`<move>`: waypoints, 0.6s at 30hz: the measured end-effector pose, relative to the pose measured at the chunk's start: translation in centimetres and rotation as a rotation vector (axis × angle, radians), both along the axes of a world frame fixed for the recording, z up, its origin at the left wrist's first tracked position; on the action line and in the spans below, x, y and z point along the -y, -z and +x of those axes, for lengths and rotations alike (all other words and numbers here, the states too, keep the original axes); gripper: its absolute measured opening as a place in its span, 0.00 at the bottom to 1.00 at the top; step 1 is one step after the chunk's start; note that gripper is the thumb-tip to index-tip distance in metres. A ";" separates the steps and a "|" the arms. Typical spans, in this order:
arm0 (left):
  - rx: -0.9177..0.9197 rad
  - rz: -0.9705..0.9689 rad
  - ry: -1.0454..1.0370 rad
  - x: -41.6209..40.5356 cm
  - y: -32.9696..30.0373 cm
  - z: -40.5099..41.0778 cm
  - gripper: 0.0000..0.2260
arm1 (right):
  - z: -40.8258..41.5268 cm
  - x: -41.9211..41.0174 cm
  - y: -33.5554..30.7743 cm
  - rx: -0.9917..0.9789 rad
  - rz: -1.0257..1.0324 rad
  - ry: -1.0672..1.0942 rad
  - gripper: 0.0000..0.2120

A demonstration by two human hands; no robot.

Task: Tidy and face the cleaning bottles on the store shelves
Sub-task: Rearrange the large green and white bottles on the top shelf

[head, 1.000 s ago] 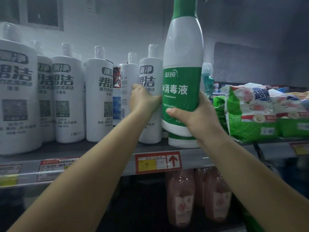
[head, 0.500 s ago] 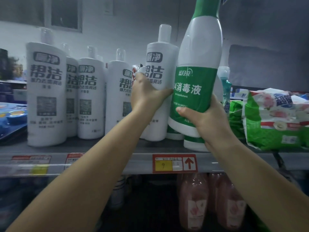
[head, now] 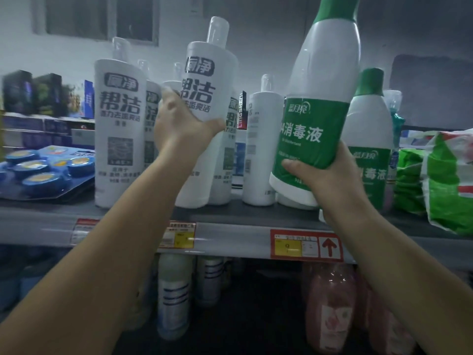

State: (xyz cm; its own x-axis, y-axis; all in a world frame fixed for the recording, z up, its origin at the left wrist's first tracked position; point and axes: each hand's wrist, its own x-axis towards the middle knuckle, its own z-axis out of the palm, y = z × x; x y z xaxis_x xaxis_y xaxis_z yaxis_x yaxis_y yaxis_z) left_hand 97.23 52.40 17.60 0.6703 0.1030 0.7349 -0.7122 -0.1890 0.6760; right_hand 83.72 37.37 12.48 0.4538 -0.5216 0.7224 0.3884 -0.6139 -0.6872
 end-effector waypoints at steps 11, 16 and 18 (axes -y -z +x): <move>-0.059 -0.012 -0.077 -0.4 1.5 2.5 0.31 | 1.4 0.0 0.7 -0.026 0.008 -0.111 0.25; -0.078 -0.051 -0.093 -0.6 1.8 3.1 0.30 | 2.0 0.3 1.0 -0.037 0.009 -0.120 0.24; -0.080 -0.069 -0.093 -0.6 1.9 3.3 0.29 | 2.1 0.5 1.1 -0.038 0.011 -0.137 0.23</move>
